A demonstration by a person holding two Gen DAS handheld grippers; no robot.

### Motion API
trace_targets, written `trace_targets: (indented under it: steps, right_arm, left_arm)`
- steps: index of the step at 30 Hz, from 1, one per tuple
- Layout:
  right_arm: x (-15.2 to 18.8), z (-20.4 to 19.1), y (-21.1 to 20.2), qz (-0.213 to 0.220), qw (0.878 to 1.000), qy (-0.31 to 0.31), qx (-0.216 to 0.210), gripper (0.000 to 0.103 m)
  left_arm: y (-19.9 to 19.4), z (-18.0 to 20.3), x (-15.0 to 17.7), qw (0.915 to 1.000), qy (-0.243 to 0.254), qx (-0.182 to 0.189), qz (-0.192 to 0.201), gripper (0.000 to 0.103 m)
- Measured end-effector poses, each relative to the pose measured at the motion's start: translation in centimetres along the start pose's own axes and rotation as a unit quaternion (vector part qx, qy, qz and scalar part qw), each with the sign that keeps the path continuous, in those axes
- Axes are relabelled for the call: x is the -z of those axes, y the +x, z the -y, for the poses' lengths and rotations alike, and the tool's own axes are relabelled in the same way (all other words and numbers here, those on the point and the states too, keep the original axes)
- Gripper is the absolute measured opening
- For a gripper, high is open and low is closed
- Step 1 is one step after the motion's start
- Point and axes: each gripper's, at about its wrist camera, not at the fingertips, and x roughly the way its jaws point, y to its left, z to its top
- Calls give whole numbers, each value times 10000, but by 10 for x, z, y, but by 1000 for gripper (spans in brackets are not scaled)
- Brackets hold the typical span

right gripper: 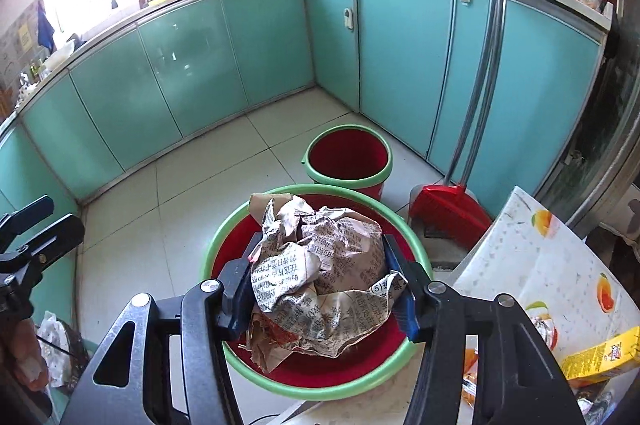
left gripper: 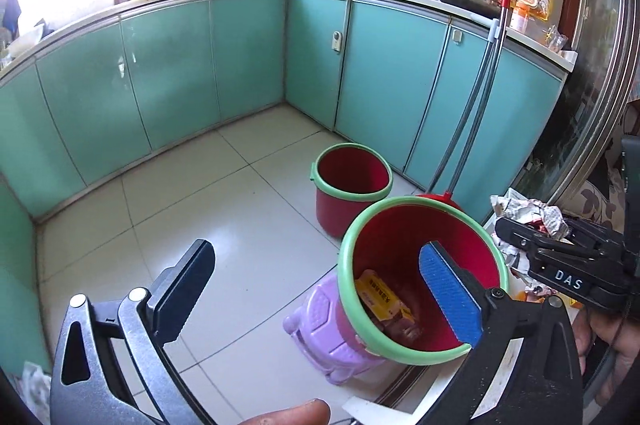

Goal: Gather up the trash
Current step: 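Carry both items over the red bucket and open the left then right tool, then return the left tool to the table and grasp the crumpled paper wrapper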

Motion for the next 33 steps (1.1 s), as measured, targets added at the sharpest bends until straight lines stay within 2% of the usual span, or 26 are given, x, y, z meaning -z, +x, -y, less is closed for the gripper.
trace_targets:
  steps: [2,9,11,19,22,27,33]
  right_arm:
    - [0,-6,11,-67,10000,-22,7,61]
    - [3,-14,26,-126,9999,-82,42,69]
    - [4,-14,26,-127,9999,-82,48,76]
    - [7,-11,10,-8,9998,-122,147,81]
    - [10,-5,-8,101,9997,-83,195,81]
    - [28,13,-61,396,9977,2,551,82]
    - [72,56,-130,592,9916,324,1100,87]
  left_arm:
    - [0,-5,0,10000,-45,-5,2,102]
    - [4,-11,4,10000,-76,-60,-9,102]
    - [3,-11,4,9999,-92,-51,-11,102]
    - [-3,-4,5,10000,-4,-30,24,102]
    - [-6,6,4,9999,107,79,42,103]
    - [-14,40,6,9978,493,445,45,103]
    - [-25,100,15,9872,1113,1136,-76,103]
